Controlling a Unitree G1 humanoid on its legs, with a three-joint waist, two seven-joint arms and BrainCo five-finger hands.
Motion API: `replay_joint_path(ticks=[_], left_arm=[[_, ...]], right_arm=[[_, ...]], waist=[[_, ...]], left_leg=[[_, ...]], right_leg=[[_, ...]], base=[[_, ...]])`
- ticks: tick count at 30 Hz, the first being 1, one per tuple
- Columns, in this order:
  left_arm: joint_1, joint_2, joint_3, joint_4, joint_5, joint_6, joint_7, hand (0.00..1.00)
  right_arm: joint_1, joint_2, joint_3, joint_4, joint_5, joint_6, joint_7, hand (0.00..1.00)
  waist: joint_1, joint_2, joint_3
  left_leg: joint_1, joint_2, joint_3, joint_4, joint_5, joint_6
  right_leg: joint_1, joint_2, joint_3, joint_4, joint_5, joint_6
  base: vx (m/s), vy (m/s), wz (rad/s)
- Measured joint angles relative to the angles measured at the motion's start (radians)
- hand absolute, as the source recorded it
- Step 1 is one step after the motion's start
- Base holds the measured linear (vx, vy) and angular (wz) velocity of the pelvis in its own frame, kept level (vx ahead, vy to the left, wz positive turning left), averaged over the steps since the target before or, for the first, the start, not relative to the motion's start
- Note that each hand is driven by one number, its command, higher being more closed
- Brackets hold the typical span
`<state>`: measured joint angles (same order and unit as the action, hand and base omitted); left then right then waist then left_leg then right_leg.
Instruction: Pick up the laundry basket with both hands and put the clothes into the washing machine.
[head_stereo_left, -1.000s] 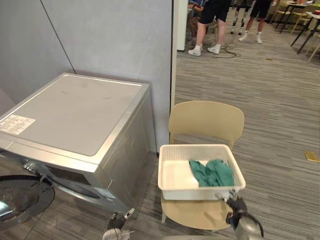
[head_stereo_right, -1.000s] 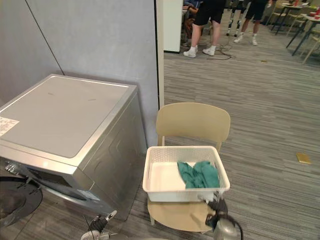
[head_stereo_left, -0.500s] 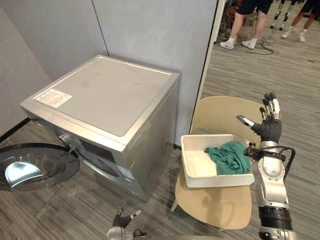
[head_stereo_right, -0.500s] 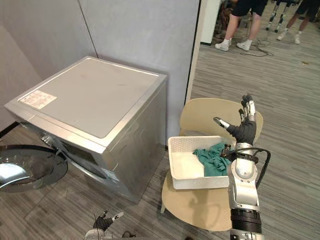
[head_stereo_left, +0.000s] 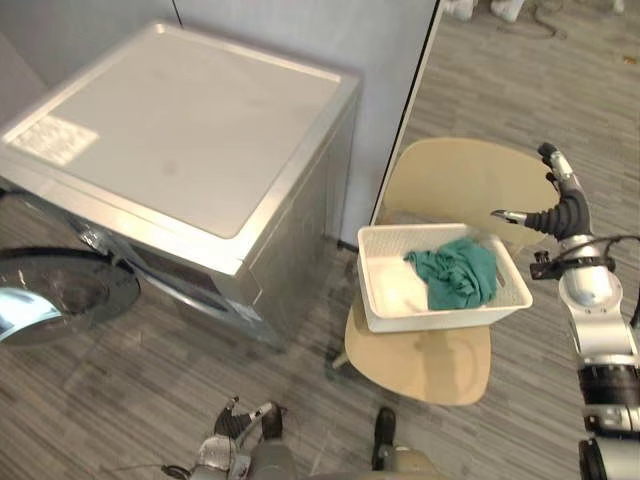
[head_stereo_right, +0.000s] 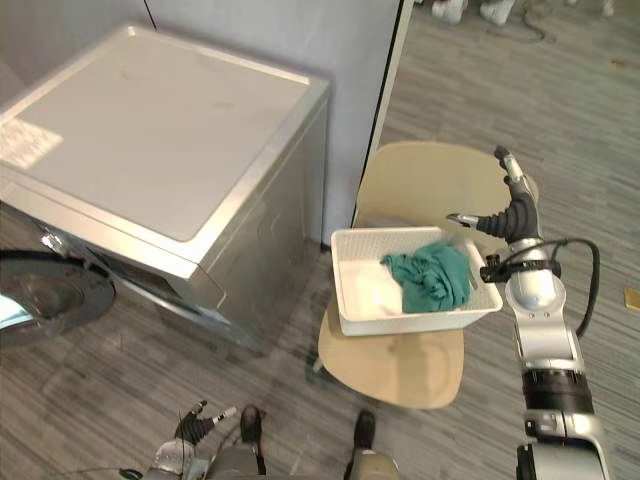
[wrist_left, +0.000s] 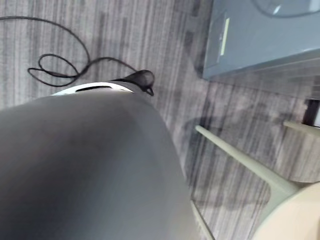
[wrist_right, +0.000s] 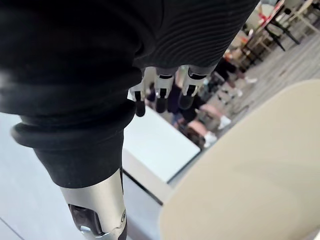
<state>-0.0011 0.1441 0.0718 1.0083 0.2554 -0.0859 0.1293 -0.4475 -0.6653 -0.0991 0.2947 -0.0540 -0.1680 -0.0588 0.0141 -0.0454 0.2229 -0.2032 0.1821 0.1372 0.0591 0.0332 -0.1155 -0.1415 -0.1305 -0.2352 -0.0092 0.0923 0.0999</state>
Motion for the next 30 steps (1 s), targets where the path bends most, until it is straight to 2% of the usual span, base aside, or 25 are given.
replay_joint_path(ticks=[2, 6, 12, 22, 30], left_arm=[[-0.034, 0.005, 0.000, -0.013, -0.010, 0.000, 0.005, 0.00], [-0.079, 0.010, 0.000, -0.037, -0.066, -0.002, 0.027, 0.00], [-0.161, 0.001, -0.019, -0.076, -0.116, -0.011, 0.054, 0.00], [-0.197, -0.058, -0.030, -0.117, -0.154, -0.010, 0.088, 0.00], [-0.226, -0.121, -0.020, -0.180, -0.164, -0.010, 0.094, 0.00]], right_arm=[[-0.122, -0.048, 0.044, 0.098, -0.019, 0.005, -0.001, 0.00], [-0.279, -0.113, 0.131, 0.229, -0.032, 0.022, -0.002, 0.00], [-0.420, -0.140, 0.181, 0.380, -0.075, 0.060, -0.005, 0.00], [-0.456, -0.140, 0.186, 0.438, -0.106, 0.104, -0.048, 0.00], [-0.455, -0.134, 0.179, 0.506, -0.138, 0.120, -0.047, 0.00]], waist=[[0.004, 0.000, 0.062], [0.012, 0.004, 0.135], [0.023, 0.011, 0.223], [0.028, 0.019, 0.233], [0.033, 0.021, 0.239]], left_leg=[[-0.050, -0.002, -0.009, 0.035, -0.002, 0.003], [-0.143, -0.006, -0.029, 0.098, -0.012, 0.018], [-0.231, -0.010, -0.041, 0.143, -0.014, 0.021], [-0.315, -0.008, -0.045, 0.155, -0.013, 0.021], [-0.363, 0.003, -0.003, 0.175, -0.020, 0.023]], right_leg=[[-0.044, -0.008, -0.003, 0.028, 0.000, 0.000], [-0.117, -0.017, -0.009, 0.068, 0.000, 0.000], [-0.203, -0.029, -0.009, 0.115, 0.002, -0.003], [-0.284, -0.031, -0.014, 0.132, 0.003, -0.004], [-0.355, -0.044, -0.005, 0.171, -0.001, -0.006]], base=[[-0.07, 0.026, 0.09], [-0.07, 0.029, 0.08], [-0.07, 0.011, 0.01], [0.03, 0.001, -0.01], [0.00, 0.000, -0.06]])
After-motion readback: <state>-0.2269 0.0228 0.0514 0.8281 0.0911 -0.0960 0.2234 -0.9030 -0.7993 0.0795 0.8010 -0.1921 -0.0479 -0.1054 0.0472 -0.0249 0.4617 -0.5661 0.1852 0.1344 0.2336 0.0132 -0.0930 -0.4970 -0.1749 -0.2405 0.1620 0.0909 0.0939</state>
